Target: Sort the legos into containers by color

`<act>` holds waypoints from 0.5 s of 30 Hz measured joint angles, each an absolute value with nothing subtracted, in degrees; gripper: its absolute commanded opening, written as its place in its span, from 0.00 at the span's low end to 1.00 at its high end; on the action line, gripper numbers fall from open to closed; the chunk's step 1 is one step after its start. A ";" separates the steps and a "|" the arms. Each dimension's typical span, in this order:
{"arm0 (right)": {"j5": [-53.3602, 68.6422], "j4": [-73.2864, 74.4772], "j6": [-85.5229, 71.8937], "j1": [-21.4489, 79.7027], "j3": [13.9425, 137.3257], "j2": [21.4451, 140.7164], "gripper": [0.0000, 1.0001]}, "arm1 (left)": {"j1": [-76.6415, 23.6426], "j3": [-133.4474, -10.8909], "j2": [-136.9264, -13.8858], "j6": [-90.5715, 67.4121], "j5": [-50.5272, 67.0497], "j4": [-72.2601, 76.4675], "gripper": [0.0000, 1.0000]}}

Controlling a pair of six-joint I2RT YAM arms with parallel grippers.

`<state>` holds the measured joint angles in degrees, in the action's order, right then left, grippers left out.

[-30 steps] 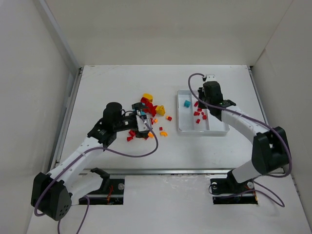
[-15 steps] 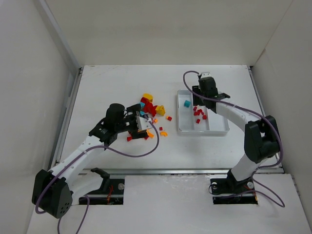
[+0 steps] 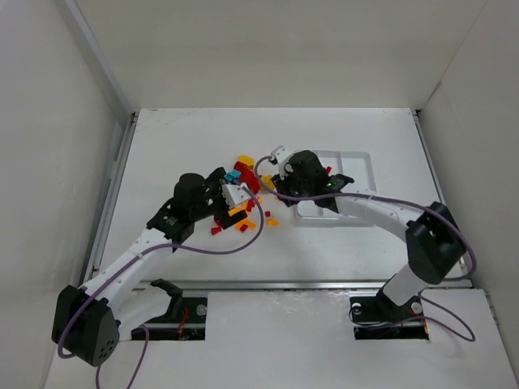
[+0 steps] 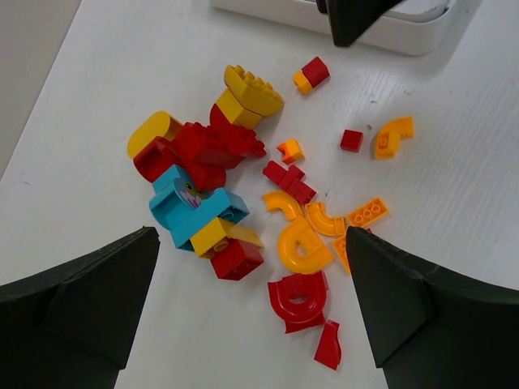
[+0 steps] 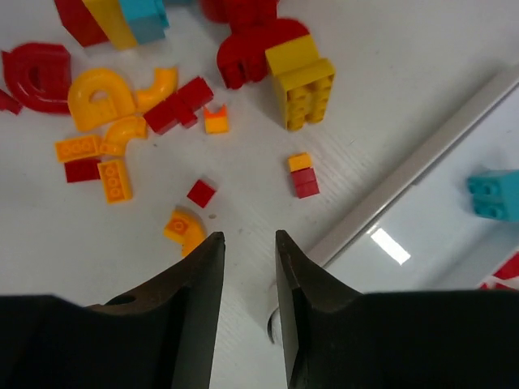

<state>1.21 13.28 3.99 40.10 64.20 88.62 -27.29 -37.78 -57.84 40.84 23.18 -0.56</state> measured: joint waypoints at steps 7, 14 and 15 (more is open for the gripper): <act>0.84 15.49 3.29 39.81 66.26 100.71 0.45 | -27.38 -35.33 -55.07 37.78 21.41 0.67 1.00; -0.23 17.30 4.86 39.53 72.95 107.92 0.45 | -27.42 -35.24 -53.08 36.69 19.73 1.06 1.00; -0.62 17.61 4.97 39.40 73.54 108.42 0.45 | -27.42 -35.24 -52.82 36.58 19.46 1.04 1.00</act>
